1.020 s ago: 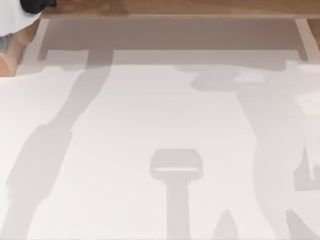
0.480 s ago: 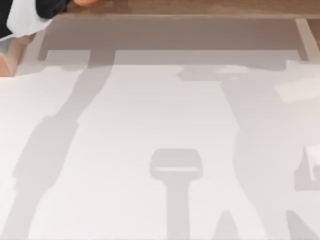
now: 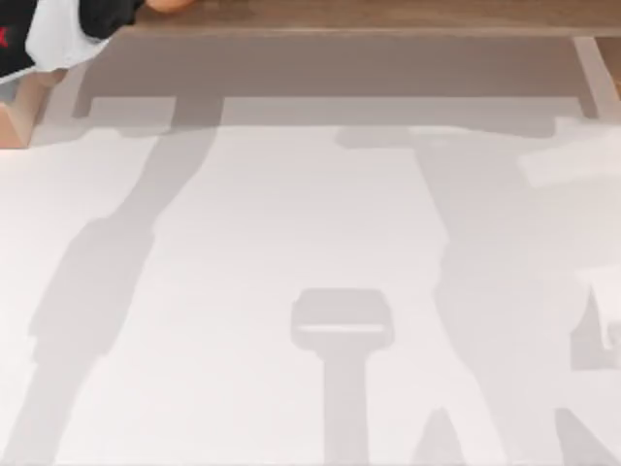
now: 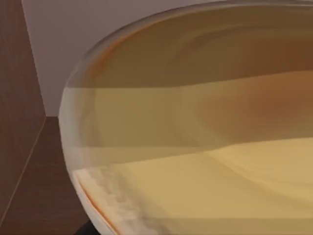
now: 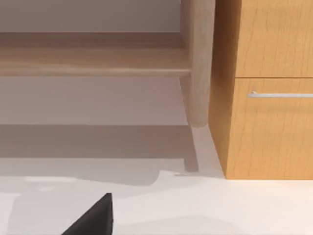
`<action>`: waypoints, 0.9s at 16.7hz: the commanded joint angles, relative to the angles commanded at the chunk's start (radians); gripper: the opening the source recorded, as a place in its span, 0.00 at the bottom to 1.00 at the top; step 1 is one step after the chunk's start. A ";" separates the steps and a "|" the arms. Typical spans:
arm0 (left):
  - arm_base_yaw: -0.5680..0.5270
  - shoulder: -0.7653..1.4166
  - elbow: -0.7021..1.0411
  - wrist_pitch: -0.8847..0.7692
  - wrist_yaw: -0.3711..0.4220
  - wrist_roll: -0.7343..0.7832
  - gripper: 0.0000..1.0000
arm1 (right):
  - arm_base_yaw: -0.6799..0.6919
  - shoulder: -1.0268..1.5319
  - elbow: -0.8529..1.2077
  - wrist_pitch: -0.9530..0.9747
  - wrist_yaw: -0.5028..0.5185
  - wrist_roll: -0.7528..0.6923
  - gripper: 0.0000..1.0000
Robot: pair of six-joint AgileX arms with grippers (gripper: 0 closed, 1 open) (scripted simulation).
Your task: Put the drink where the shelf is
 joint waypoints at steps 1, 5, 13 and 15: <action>0.000 0.000 0.000 0.000 0.000 0.000 0.15 | 0.000 0.000 0.000 0.000 0.000 0.000 1.00; 0.000 0.000 0.000 0.000 0.000 0.000 0.45 | 0.000 0.000 0.000 0.000 0.000 0.000 1.00; 0.000 0.000 0.000 0.000 0.000 0.000 1.00 | 0.000 0.000 0.000 0.000 0.000 0.000 1.00; 0.000 0.000 0.000 0.000 0.000 0.000 1.00 | 0.000 0.000 0.000 0.000 0.000 0.000 1.00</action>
